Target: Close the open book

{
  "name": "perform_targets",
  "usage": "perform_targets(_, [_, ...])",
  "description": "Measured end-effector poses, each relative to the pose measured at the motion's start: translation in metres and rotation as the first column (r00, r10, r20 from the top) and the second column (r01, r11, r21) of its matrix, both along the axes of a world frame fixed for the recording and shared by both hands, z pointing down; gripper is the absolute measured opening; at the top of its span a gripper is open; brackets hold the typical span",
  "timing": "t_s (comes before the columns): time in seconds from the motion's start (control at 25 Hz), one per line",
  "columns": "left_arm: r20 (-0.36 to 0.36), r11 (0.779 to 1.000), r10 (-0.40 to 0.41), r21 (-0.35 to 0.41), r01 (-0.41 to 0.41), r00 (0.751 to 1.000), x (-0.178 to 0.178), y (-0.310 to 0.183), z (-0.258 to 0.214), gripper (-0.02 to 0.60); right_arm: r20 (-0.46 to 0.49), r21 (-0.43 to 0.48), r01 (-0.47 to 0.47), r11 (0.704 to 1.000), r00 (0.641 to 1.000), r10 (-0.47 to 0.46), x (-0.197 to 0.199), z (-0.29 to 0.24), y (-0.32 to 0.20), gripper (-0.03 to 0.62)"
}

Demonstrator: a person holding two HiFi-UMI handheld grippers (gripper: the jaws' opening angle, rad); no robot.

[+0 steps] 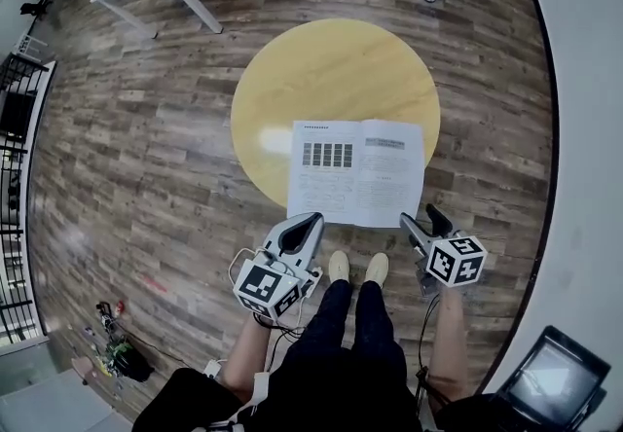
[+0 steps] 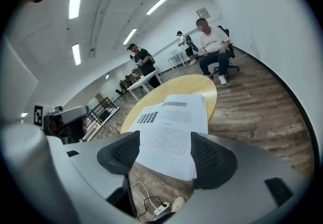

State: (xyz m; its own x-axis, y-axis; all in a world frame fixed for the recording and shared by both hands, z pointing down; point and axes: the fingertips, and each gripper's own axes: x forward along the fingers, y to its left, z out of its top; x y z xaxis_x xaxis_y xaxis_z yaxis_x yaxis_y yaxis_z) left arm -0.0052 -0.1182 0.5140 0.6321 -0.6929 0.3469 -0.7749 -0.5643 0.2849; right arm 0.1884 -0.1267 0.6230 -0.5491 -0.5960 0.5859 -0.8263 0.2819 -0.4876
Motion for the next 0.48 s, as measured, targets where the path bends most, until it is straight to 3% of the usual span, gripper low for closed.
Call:
perform_targets(0.2, [0.014,1.0,-0.006,-0.031,0.007,1.0,-0.002,0.005,0.015,-0.002,0.025,-0.101,-0.057,0.993,0.998,0.06,0.016,0.043,-0.01,0.313])
perform_targets(0.48, [0.032,0.996,-0.014,-0.084,0.017,0.999,-0.002,0.011,0.044,-0.002,0.036,-0.17,-0.057,0.984,0.997,0.064,0.025,0.078,-0.016,0.342])
